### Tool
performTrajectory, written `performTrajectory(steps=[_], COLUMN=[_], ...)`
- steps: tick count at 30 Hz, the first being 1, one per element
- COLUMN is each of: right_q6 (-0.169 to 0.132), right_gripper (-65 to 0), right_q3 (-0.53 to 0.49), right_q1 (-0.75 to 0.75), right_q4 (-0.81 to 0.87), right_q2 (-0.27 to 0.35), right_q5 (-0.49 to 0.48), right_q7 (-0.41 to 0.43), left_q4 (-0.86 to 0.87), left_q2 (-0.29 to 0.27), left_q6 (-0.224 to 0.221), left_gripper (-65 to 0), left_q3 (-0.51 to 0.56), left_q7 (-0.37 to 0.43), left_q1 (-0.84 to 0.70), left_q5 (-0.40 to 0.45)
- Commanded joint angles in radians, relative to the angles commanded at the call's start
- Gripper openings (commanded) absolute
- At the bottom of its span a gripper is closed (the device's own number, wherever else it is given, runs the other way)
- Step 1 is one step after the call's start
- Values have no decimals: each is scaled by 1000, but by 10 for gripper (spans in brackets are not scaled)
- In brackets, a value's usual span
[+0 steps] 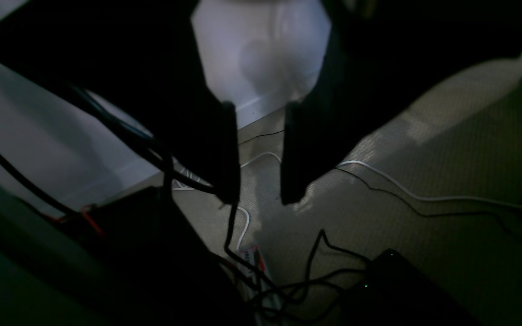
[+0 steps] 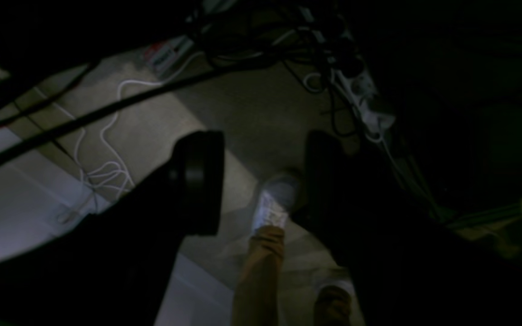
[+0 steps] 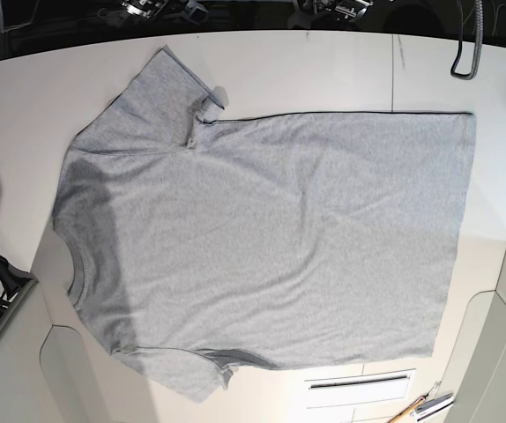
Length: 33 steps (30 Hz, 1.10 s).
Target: Fold the T-shirt properly
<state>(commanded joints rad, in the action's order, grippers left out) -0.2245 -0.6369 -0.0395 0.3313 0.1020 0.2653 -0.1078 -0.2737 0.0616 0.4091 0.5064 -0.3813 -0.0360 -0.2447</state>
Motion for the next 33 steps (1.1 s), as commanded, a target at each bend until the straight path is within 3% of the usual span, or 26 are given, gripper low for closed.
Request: performTrajectory(steps=[2, 7, 9, 13, 16, 19, 28, 33], right_q6=[-16, -16, -26, -76, -134, -174, -173, -173], right_gripper=[-362, -362, -362, -370, -501, -557, -557, -557], right_q3=[0, 0, 0, 0, 0, 0, 0, 0], right_q1=[0, -2, -3, -3, -2, -3, -42, -127], right_q4=[3, 3, 3, 3, 3, 3, 6, 87], right_q2=[0, 0, 0, 0, 0, 0, 34, 105], right_q5=[1, 16, 15, 15, 16, 15, 14, 10], right_q7=[0, 0, 0, 0, 0, -1, -4, -4], left_q4=[0, -2, -2, -2, -2, -2, -12, -180], left_q2=[0, 0, 0, 0, 0, 0, 26, 77], left_q6=[2, 164, 195, 194, 194, 194, 195, 277], left_gripper=[-458, -458, -459, -467, -538, -542, -540, -540], left_q3=[0, 0, 0, 0, 0, 0, -2, -94], left_q7=[0, -5, -5, -4, -4, -4, -2, -37], left_q1=[0, -1, -4, -3, -3, -3, -83, -225], left_q5=[15, 8, 9, 10, 10, 10, -6, -112])
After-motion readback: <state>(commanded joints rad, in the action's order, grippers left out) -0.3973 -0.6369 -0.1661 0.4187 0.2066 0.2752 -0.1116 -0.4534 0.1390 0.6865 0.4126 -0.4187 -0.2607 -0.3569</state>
